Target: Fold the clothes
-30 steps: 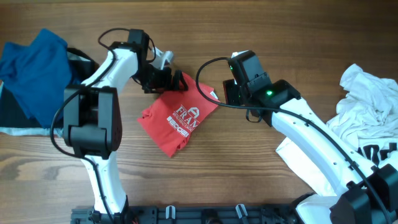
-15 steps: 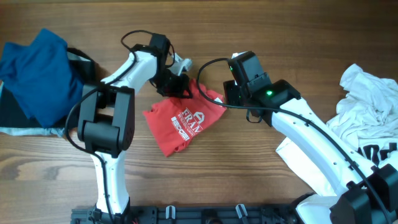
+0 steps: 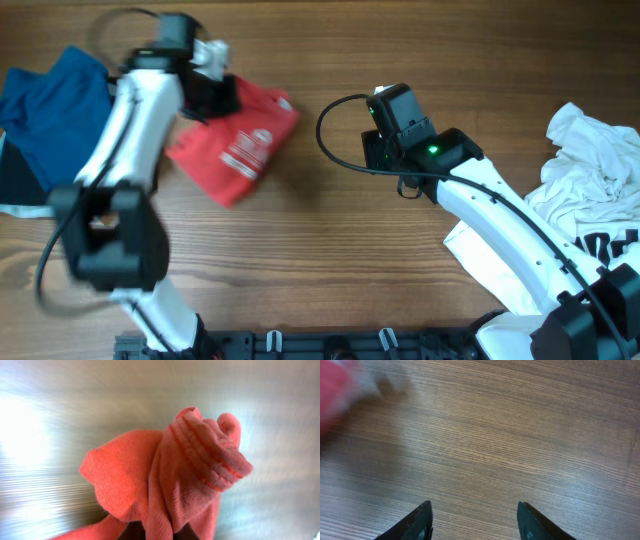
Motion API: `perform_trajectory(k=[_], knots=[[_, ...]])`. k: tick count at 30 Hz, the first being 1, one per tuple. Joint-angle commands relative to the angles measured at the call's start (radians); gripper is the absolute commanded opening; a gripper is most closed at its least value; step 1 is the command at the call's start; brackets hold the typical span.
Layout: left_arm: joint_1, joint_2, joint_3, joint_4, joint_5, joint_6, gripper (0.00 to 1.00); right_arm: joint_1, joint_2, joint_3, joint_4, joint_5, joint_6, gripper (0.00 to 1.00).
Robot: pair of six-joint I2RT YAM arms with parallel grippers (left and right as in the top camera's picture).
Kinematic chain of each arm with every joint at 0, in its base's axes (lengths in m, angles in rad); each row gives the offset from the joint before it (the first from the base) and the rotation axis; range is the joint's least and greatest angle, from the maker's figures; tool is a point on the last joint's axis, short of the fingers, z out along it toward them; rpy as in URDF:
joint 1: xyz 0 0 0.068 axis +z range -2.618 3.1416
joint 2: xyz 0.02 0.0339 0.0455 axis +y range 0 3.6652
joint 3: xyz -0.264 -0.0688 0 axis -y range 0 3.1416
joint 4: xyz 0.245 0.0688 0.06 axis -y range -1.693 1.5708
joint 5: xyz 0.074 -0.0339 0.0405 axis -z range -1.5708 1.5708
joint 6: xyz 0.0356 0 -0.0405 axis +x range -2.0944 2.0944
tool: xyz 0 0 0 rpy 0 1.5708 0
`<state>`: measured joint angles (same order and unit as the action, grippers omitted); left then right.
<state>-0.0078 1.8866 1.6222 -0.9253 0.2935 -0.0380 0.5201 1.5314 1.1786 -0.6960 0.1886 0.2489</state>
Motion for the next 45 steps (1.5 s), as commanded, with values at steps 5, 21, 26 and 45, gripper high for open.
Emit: perform_trajectory(k=[5, 21, 26, 45], knots=[[0.225, -0.248, 0.029, 0.074, -0.069, -0.083, 0.04, 0.002, -0.011, -0.002, -0.024, 0.026, 0.042, 0.55], [0.535, -0.192, 0.029, 0.192, -0.076, -0.105, 0.04, 0.002, -0.011, -0.002, -0.031, 0.025, 0.042, 0.55], [0.576, -0.122, 0.029, 0.244, -0.076, -0.105, 0.04, 0.002, -0.011, -0.002, -0.032, 0.021, 0.042, 0.55], [0.628, -0.201, 0.029, 0.345, -0.076, -0.182, 1.00, 0.002, -0.011, -0.002, -0.008, -0.061, 0.047, 1.00]])
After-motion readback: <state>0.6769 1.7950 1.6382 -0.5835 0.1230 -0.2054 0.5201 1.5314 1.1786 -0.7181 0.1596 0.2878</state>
